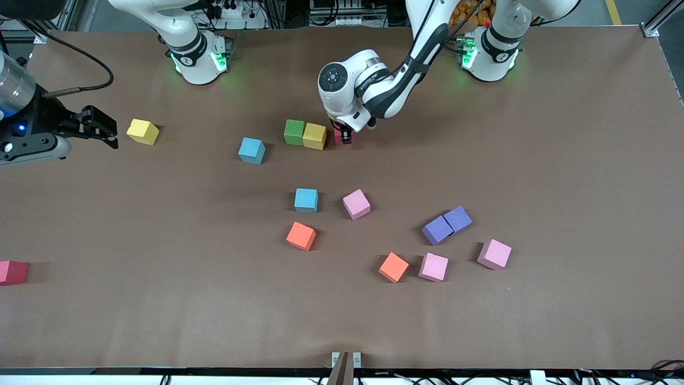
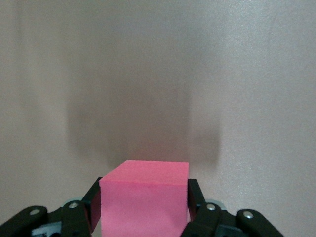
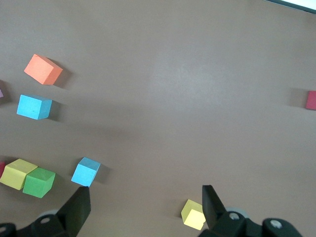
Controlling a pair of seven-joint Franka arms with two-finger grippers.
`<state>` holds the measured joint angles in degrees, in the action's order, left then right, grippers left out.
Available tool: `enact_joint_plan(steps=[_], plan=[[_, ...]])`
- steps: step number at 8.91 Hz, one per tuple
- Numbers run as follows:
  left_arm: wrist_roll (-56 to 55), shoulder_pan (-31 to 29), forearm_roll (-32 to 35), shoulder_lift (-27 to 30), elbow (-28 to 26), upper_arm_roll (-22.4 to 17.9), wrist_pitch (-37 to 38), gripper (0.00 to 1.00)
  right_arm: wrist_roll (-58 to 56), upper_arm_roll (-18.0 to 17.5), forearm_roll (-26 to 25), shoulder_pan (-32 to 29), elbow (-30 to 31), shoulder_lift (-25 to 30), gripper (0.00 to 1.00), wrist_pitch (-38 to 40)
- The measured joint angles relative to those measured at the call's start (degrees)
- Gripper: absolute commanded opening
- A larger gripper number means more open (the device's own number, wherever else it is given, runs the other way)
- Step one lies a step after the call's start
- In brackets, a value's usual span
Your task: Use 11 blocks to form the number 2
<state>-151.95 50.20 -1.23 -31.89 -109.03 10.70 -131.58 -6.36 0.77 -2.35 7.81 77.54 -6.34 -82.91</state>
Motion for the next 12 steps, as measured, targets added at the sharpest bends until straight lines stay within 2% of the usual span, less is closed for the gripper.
enact_joint_plan(steps=[7, 12], plan=[[1.3, -0.3, 6.2, 0.1, 2.2, -0.3, -0.4, 0.00, -0.4, -0.3, 0.8, -2.0, -1.7, 0.0, 1.00, 2.4], [1.3, -0.4, 6.8, -2.9, 6.5, -0.7, -0.5, 0.00, -0.4, -0.5, 0.0, -1.9, -1.7, 0.0, 1.00, 3.0]])
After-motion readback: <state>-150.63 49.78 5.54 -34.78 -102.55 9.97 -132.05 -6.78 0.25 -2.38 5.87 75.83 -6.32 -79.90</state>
